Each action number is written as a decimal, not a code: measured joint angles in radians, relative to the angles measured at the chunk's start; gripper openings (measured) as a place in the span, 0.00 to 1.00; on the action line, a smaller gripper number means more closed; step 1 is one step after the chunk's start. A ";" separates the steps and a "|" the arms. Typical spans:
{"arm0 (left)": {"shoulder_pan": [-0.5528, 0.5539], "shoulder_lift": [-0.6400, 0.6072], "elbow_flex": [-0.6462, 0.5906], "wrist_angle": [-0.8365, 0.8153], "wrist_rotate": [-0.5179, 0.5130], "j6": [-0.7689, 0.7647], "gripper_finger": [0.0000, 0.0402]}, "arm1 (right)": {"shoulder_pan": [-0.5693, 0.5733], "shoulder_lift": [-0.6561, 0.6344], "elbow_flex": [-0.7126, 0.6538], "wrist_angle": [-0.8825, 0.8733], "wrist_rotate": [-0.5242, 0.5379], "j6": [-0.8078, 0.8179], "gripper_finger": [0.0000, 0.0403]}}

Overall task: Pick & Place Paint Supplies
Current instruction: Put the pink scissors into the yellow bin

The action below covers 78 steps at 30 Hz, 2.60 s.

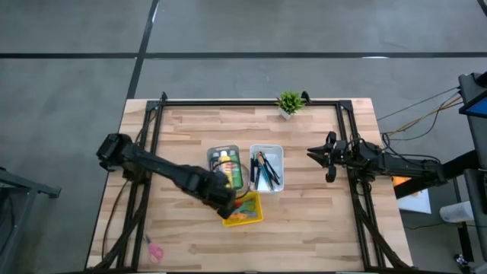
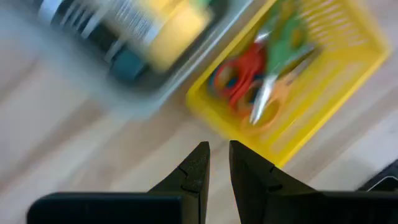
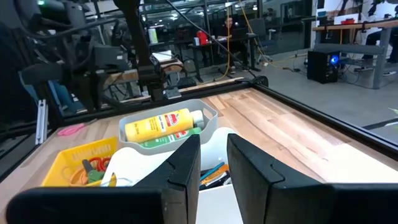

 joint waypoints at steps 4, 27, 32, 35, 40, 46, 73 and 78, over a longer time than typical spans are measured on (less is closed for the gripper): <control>-0.069 -0.030 -0.002 -0.107 0.009 -0.214 0.16 | 0.000 0.000 0.000 0.001 0.000 0.000 0.19; -0.616 -0.139 -0.287 0.068 0.206 -1.345 0.16 | 0.000 0.000 0.000 0.000 0.000 0.000 0.19; -0.670 -0.139 -0.374 0.207 0.223 -1.443 0.16 | 0.000 0.000 0.000 0.000 0.000 0.000 0.19; -0.672 -0.139 -0.429 0.308 0.250 -1.445 0.16 | 0.000 0.000 0.000 0.000 0.000 0.000 0.19; -0.671 -0.139 -0.514 0.437 0.263 -1.450 0.16 | 0.000 0.000 0.000 0.000 0.000 0.000 0.19; -0.671 -0.139 -0.584 0.535 0.280 -1.458 0.16 | 0.000 0.000 0.000 0.000 0.000 0.000 0.19; -0.671 -0.087 -0.621 0.610 0.290 -1.499 0.09 | 0.000 0.000 0.000 0.000 0.000 0.000 0.19; -0.671 -0.088 -0.621 0.609 0.289 -1.496 0.02 | 0.000 0.000 0.000 0.000 0.000 0.000 0.19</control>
